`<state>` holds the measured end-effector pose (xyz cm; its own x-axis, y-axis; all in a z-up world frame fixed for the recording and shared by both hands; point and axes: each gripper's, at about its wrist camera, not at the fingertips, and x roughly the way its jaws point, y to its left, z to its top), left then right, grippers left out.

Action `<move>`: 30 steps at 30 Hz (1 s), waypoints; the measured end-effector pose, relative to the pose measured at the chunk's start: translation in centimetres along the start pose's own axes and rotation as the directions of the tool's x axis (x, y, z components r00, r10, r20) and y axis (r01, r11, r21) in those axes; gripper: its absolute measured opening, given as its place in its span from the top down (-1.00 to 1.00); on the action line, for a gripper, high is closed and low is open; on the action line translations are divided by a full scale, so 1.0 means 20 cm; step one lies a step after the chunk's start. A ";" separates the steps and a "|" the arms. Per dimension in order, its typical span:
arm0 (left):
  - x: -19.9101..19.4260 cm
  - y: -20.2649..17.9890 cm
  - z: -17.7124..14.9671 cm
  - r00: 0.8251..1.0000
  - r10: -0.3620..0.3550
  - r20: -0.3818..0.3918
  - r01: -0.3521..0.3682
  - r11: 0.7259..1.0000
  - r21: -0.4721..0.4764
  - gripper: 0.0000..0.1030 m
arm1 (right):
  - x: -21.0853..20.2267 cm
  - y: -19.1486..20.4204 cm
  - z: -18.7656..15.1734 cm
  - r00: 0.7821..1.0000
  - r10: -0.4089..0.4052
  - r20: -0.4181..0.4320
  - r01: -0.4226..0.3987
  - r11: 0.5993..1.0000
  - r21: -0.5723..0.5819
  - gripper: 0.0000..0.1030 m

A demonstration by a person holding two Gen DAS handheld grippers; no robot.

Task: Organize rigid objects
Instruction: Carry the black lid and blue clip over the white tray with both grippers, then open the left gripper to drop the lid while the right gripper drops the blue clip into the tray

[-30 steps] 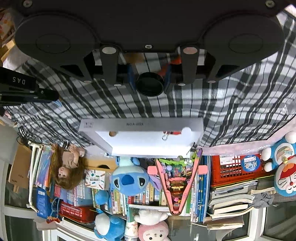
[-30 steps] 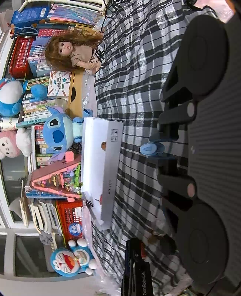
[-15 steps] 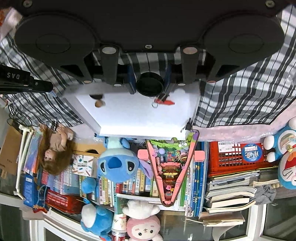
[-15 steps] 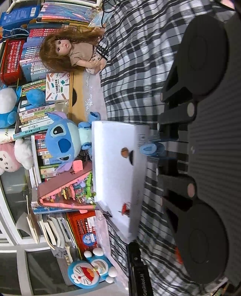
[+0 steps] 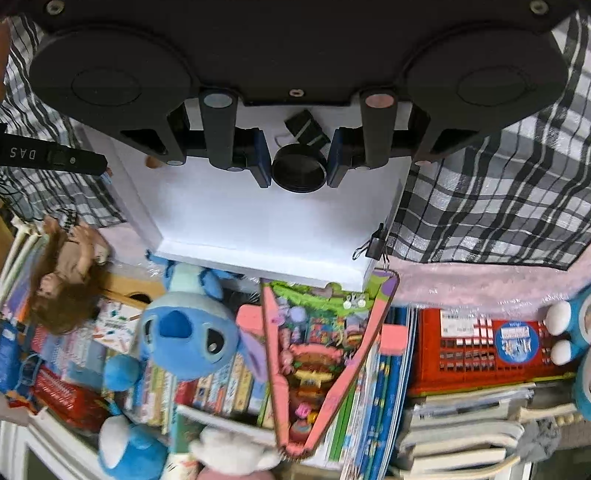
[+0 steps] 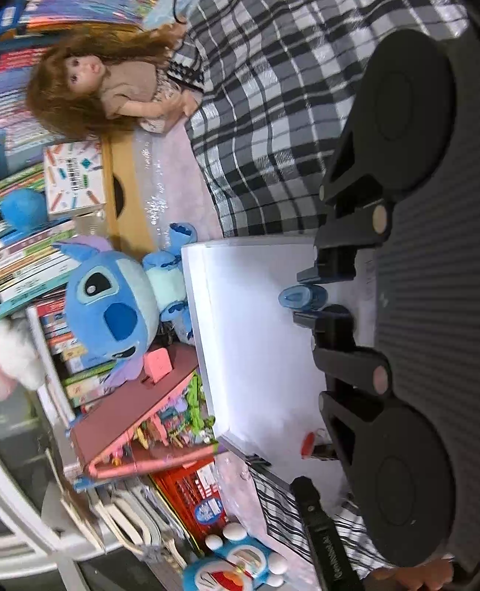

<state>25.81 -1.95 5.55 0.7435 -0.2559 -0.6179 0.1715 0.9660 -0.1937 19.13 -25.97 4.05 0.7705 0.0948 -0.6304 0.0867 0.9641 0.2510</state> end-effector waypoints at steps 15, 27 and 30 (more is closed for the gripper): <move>0.33 0.01 0.05 0.996 0.072 -0.052 -0.074 0.996 -0.043 0.41 | 0.33 0.08 0.12 0.997 -0.043 -0.070 0.044 0.999 0.006 0.62; 0.37 0.00 0.03 0.994 0.094 -0.051 -0.095 0.995 -0.012 0.41 | 0.42 0.10 0.11 0.994 -0.046 -0.094 0.045 0.999 -0.013 0.62; 0.38 -0.01 0.03 0.994 0.099 -0.049 -0.100 0.995 -0.002 0.41 | 0.43 0.10 0.10 0.994 -0.047 -0.100 0.046 0.999 -0.017 0.62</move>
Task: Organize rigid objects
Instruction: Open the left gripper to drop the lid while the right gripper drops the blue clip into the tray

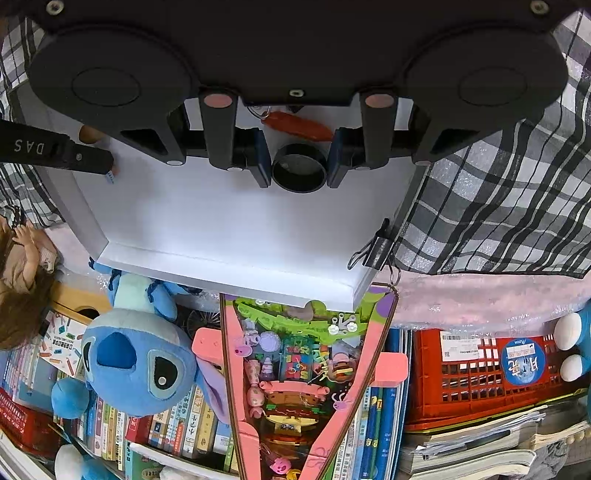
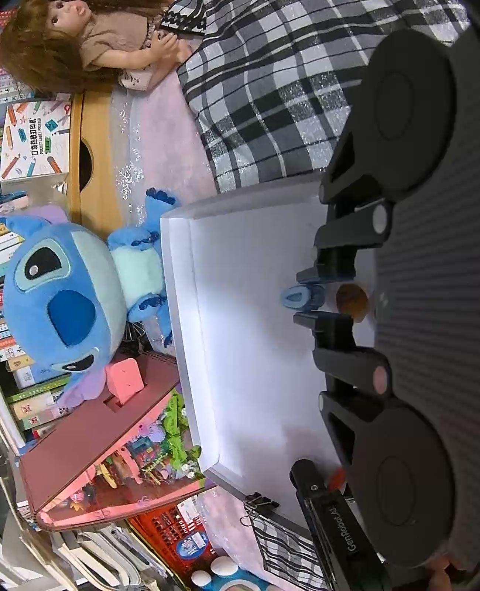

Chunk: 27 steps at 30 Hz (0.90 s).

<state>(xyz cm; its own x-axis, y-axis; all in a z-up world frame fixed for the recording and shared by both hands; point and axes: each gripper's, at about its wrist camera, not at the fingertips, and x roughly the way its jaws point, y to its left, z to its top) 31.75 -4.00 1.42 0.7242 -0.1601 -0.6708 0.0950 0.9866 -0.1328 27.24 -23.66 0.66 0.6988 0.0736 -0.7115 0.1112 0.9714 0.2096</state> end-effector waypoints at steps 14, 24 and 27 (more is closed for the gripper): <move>-0.23 0.00 0.01 0.999 -0.039 0.031 0.038 0.998 0.045 0.01 | -0.11 -0.01 -0.01 0.998 0.045 0.053 -0.045 0.999 -0.009 0.14; -0.53 -0.02 -0.18 0.991 -0.106 0.084 0.096 0.989 0.116 -0.37 | -0.39 0.02 -0.18 0.982 0.105 0.155 -0.080 0.985 -0.156 -0.29; -0.62 0.00 -0.26 0.990 -0.110 0.088 0.099 0.987 0.123 -0.41 | -0.47 0.02 -0.26 0.977 0.118 0.176 -0.083 0.977 -0.198 -0.39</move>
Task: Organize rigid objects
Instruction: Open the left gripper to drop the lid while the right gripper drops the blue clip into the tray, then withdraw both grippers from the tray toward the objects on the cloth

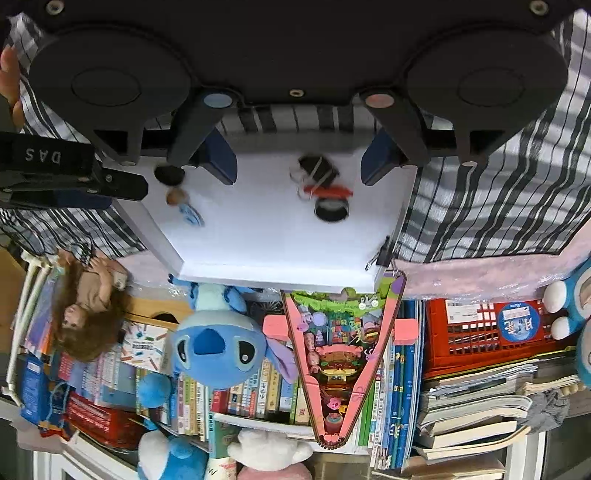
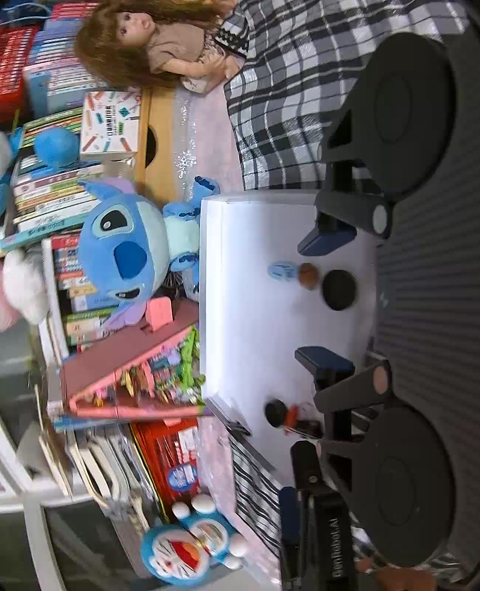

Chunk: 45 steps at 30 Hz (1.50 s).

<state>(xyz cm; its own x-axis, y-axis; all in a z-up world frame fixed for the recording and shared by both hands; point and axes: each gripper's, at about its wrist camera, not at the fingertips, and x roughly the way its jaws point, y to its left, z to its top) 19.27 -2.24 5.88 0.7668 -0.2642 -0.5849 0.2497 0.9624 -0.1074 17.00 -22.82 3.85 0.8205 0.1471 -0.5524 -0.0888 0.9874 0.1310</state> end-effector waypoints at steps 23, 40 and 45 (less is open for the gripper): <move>-0.42 0.01 -0.52 1.000 0.005 0.006 -0.005 0.999 -0.053 -0.51 | -0.45 0.14 -0.51 0.992 0.011 0.126 0.005 0.992 -0.128 -0.68; -0.47 -0.02 -0.68 0.999 0.028 0.017 -0.027 0.998 -0.062 -0.42 | -0.56 0.21 -0.71 0.991 0.007 0.135 0.017 0.985 -0.171 -0.68; -0.47 -0.03 -0.70 0.998 0.067 0.016 -0.066 0.997 -0.041 -0.17 | -0.57 0.21 -0.75 0.992 0.010 0.125 0.013 0.983 -0.183 -0.68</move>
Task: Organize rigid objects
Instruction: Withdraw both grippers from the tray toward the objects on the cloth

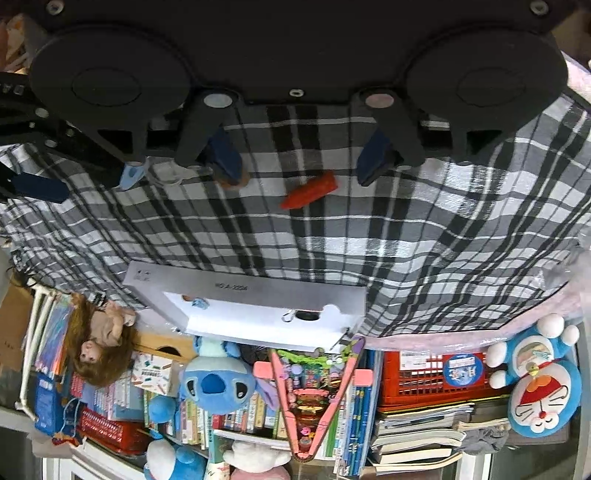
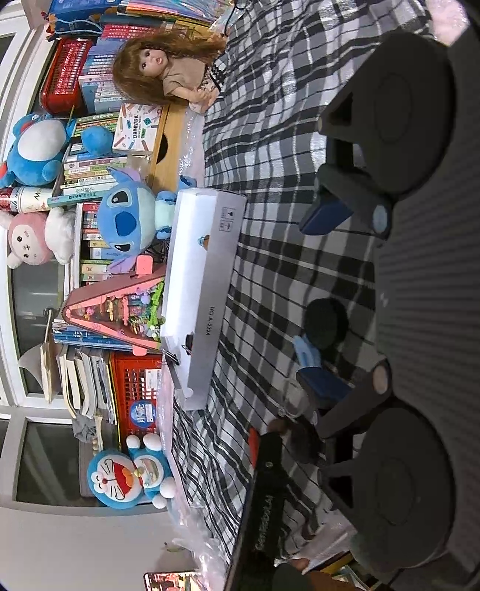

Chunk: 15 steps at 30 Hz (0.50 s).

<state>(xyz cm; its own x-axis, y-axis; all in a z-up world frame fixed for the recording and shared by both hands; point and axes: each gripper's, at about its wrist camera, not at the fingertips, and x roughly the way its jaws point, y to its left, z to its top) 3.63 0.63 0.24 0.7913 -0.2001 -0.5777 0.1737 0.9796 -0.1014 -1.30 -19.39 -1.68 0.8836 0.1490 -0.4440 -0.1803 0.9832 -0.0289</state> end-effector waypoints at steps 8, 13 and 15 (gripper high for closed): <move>0.00 0.05 0.01 1.000 0.030 0.004 -0.030 1.000 -0.009 -0.02 | -0.01 0.02 -0.04 1.000 0.004 -0.003 -0.004 1.000 -0.017 -0.63; 0.02 0.08 0.02 0.997 0.081 0.002 -0.081 0.997 0.009 -0.02 | -0.01 0.03 -0.04 1.000 -0.023 -0.007 0.023 0.999 -0.032 -0.43; 0.03 0.10 0.03 0.995 0.095 0.003 -0.095 0.995 0.006 -0.02 | -0.01 0.02 -0.04 1.000 -0.024 -0.011 0.024 0.999 -0.029 -0.39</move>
<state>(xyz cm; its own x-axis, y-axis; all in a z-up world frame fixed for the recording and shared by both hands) 4.68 2.40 0.19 0.8062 -0.1062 -0.5820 0.1010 0.9940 -0.0415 -1.84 -19.05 -2.36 0.8828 0.1242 -0.4531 -0.1717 0.9830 -0.0650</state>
